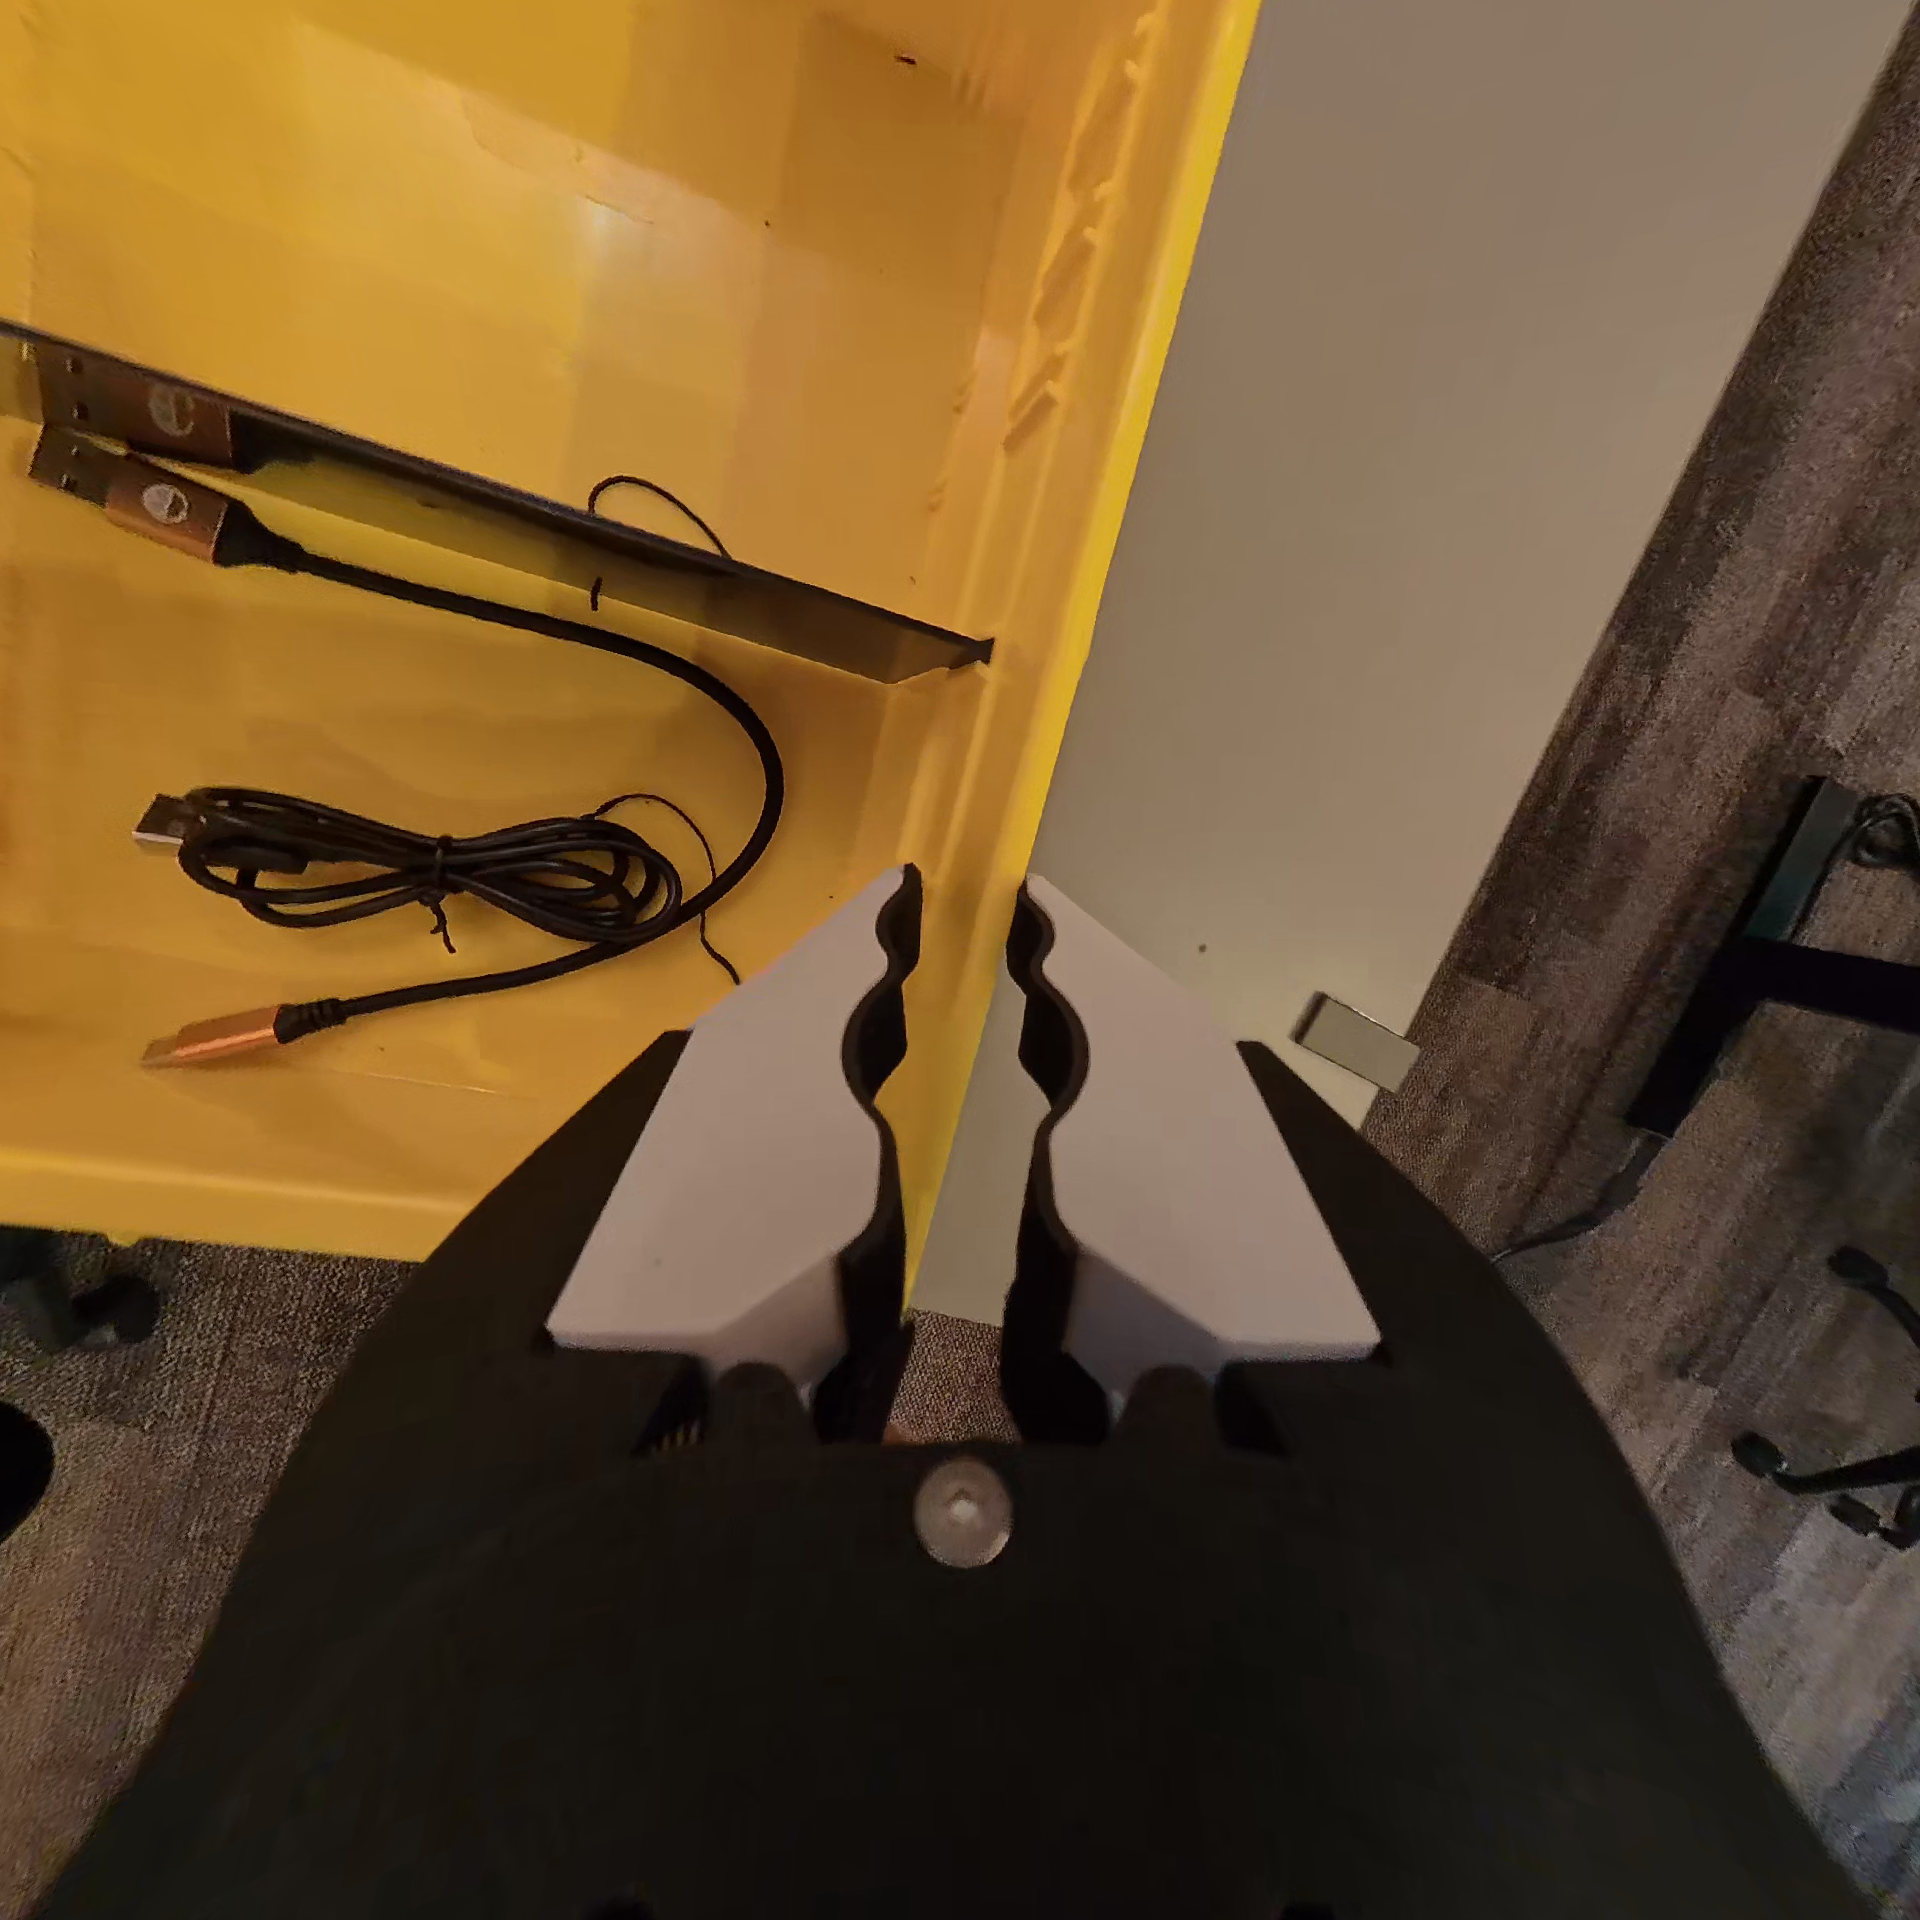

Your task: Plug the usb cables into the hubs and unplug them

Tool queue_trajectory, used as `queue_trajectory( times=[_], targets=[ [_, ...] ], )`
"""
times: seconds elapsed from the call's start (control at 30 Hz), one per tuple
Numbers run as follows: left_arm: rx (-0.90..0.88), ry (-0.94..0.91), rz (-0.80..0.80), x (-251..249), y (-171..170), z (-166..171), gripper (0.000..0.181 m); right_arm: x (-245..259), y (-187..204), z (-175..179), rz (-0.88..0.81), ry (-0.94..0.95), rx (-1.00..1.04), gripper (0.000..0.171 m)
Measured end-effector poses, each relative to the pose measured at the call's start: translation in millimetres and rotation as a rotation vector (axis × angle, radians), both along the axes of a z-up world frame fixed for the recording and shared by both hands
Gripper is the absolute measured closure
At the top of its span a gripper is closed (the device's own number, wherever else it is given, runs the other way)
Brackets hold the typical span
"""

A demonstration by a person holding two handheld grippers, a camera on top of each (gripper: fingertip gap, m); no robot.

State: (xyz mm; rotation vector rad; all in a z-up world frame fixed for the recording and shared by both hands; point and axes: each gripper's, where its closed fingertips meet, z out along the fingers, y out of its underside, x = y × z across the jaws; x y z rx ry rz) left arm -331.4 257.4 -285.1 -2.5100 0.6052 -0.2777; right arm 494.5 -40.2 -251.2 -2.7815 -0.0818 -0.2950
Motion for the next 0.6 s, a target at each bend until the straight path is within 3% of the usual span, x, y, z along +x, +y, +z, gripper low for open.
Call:
queue_trajectory(
  times=[0.27,0.6],
  targets=[
    [0.000,-0.004,0.050,-37.9,-10.6,-0.2,0.177,26.6,-13.7,-0.2,-0.162,0.048,0.066,0.159],
    [0.013,-0.015,0.045,-54.2,-25.3,-0.5,0.176,-17.6,-26.0,0.1,-0.320,0.070,0.200,0.161]
  ],
)
